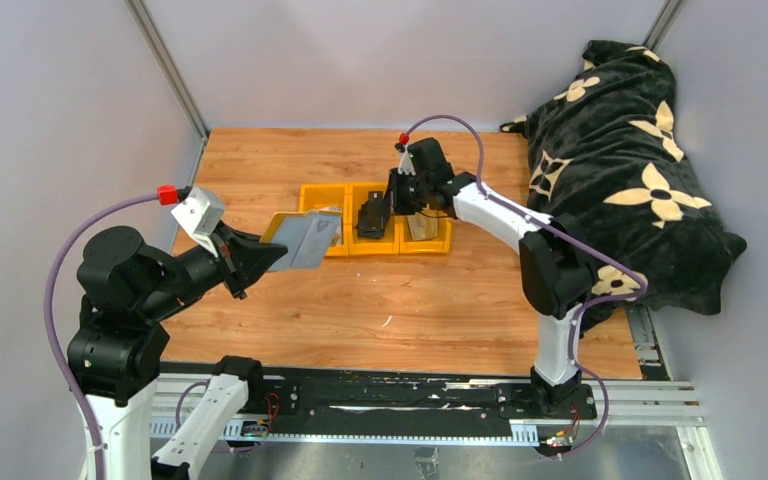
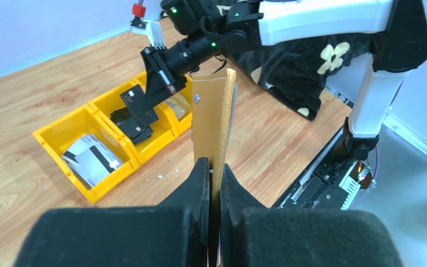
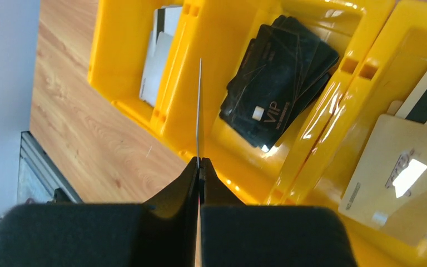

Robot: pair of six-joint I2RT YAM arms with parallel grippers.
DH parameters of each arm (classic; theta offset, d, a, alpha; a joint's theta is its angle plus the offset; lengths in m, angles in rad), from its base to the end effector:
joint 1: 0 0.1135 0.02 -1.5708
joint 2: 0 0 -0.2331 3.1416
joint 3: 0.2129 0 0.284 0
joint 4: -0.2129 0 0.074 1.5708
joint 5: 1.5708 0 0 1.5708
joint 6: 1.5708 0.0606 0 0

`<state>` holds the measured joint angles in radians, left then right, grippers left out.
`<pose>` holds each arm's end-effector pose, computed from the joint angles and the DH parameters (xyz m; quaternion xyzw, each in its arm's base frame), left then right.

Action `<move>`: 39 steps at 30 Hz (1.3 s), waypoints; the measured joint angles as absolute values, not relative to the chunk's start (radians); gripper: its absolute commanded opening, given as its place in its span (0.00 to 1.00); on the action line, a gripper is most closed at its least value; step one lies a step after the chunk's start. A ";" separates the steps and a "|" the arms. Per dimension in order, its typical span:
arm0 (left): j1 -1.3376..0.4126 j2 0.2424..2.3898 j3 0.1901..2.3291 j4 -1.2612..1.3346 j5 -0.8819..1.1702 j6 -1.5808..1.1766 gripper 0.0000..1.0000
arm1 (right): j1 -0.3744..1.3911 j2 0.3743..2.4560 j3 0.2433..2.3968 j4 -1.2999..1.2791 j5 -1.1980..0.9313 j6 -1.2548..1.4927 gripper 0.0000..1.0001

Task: Take the credit cards out of the card holder
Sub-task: Place the credit card in the storage box.

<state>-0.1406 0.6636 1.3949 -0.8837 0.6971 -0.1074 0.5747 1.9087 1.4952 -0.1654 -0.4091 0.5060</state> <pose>0.1153 -0.0556 0.4688 0.2342 0.7095 -0.3329 0.5753 0.3932 0.2834 0.2059 -0.1262 0.8574 0.3929 0.3077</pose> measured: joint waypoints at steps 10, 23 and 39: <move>-0.141 0.664 1.395 -0.908 0.712 -0.092 0.00 | 0.575 2.051 1.602 -0.197 -0.343 0.501 0.00; -0.141 0.661 1.395 -0.920 0.728 -0.067 0.00 | 0.591 2.068 1.604 -0.191 -0.261 0.500 0.03; -0.141 0.660 1.395 -0.931 0.757 -0.049 0.00 | 0.611 2.043 1.596 -0.166 -0.234 0.492 0.43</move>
<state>-0.1406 0.6598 1.3949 -0.9306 0.7567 -0.0494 0.6106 2.0426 1.5955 -0.1658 -0.2340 0.4915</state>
